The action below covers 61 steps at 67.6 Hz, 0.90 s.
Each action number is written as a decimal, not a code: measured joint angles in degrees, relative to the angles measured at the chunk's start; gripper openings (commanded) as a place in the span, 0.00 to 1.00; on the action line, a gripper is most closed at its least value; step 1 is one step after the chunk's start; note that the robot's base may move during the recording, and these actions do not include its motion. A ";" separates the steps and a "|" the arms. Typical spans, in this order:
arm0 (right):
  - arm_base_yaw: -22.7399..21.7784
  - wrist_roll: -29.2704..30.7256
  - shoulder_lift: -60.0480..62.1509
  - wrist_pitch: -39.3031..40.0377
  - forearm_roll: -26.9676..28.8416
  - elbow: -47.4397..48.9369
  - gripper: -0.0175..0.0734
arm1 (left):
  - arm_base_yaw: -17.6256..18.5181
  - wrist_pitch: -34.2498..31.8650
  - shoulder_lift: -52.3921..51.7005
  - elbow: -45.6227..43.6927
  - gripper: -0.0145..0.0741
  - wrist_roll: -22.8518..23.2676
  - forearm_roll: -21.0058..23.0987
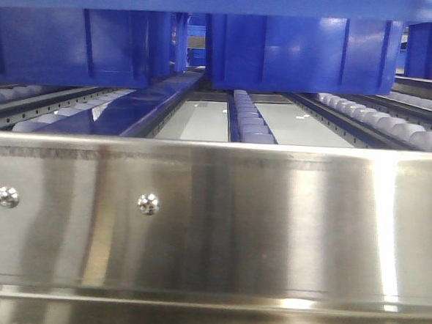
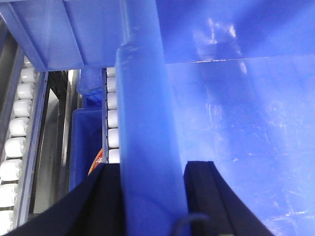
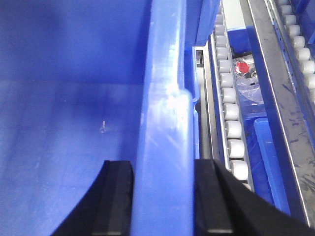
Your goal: Move blue bin to conveyor side
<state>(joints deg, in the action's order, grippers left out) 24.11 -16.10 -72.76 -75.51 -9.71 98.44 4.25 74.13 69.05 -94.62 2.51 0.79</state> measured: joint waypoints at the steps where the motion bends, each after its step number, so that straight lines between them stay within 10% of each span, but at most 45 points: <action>1: 0.00 0.00 0.00 0.00 0.00 0.00 0.11 | 0.00 0.00 0.00 0.00 0.15 0.11 0.00; 61: 0.00 0.00 0.00 0.00 0.00 0.00 0.11 | 0.00 -0.35 0.00 0.00 0.15 0.09 0.00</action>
<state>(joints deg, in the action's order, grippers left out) 24.11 -16.10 -72.76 -75.51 -9.71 98.44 4.25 73.78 69.05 -94.62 2.60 0.79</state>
